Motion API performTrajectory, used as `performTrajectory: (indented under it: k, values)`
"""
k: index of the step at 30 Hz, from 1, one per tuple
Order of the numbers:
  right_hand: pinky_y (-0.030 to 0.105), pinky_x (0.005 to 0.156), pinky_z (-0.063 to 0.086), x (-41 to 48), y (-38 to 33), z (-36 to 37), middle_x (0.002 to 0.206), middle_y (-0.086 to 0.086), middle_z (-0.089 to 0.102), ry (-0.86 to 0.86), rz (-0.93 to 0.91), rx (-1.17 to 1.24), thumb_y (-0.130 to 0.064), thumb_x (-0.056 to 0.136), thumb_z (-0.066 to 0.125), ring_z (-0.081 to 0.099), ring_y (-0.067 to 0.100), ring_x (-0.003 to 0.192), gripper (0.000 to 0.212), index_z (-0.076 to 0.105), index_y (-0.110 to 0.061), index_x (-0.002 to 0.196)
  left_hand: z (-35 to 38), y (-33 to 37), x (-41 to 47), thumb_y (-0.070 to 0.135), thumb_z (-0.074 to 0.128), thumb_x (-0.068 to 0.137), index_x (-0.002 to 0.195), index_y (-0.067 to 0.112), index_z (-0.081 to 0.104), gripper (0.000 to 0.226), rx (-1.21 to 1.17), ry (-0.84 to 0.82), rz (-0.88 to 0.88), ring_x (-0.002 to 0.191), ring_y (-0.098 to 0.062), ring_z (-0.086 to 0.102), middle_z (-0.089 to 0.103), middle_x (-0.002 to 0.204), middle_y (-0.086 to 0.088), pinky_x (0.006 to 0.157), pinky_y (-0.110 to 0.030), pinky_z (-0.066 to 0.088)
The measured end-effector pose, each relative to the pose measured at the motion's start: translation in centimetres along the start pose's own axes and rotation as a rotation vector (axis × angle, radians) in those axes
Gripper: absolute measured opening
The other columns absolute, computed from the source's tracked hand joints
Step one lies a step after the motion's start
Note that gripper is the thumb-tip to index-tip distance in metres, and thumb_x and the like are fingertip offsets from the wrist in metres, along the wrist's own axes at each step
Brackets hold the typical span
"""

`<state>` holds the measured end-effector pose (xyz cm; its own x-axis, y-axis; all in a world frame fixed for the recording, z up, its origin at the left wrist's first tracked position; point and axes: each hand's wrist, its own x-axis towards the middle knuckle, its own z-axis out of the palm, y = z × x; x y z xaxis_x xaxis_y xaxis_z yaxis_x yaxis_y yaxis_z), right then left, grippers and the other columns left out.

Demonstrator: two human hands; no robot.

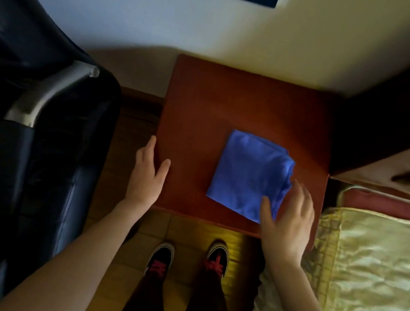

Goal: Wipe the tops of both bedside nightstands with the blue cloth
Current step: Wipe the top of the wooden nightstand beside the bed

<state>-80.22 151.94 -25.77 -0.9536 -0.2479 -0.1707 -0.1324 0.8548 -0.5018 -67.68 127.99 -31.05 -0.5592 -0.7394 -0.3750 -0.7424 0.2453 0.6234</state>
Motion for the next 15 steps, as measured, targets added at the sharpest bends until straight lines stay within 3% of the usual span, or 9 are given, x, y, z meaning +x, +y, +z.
performTrajectory:
  k: [3, 5, 9, 11, 15]
  values:
    - [0.048, 0.119, 0.019, 2.2, -1.1, 2.5, 0.157, 0.006, 0.032, -0.197, -0.381, -0.285, -0.053, 0.090, 0.045, 0.020, 0.028, 0.148, 0.069, 0.032, -0.020, 0.150, 0.0, -0.2, 0.0, 0.041, 0.041, 0.099, 0.154, 0.029, 0.010, 0.064, -0.023, 0.019, 0.011, 0.132, -0.020, 0.046, 0.029, 0.154, -0.004, 0.093, -0.022, 0.039]
    - [0.052, 0.119, 0.016, 4.4, -1.4, 4.5, 0.159, 0.003, 0.028, -0.286, -0.468, -0.415, -0.060, 0.090, 0.035, 0.016, 0.027, 0.149, 0.072, 0.028, -0.022, 0.152, 0.2, -0.6, 0.0, 0.041, 0.040, 0.099, 0.154, 0.030, 0.012, 0.063, -0.020, 0.047, 0.024, 0.130, -0.017, 0.048, 0.032, 0.152, -0.003, 0.091, -0.018, 0.040]
    - [0.051, 0.121, 0.004, 5.3, -1.7, 7.3, 0.162, -0.001, 0.013, -0.284, -0.529, -0.523, -0.066, 0.087, 0.032, 0.004, 0.029, 0.151, 0.081, 0.016, -0.025, 0.154, 0.4, -1.4, 0.2, 0.038, 0.041, 0.099, 0.153, 0.030, 0.021, 0.058, -0.031, 0.100, 0.044, 0.124, -0.010, 0.049, 0.039, 0.148, 0.000, 0.077, 0.003, 0.033]
    - [0.051, 0.121, 0.003, 5.4, -3.0, 8.0, 0.162, -0.003, 0.009, -0.309, -0.607, -0.538, -0.069, 0.086, 0.031, 0.001, 0.029, 0.151, 0.082, 0.012, -0.028, 0.155, 0.5, -1.5, 0.3, 0.038, 0.043, 0.098, 0.152, 0.029, 0.023, 0.058, -0.023, 0.117, 0.045, 0.123, -0.011, 0.051, 0.042, 0.147, -0.001, 0.082, -0.003, 0.036]
    - [0.051, 0.121, 0.004, 9.5, -8.7, 10.5, 0.162, -0.003, 0.016, -0.329, -0.740, -0.535, -0.069, 0.087, 0.031, 0.005, 0.029, 0.150, 0.079, 0.012, -0.033, 0.154, 0.7, -1.8, 0.4, 0.044, 0.044, 0.094, 0.150, 0.018, 0.030, 0.063, -0.014, 0.147, 0.022, 0.126, -0.019, 0.052, 0.048, 0.143, -0.006, 0.097, -0.027, 0.048]
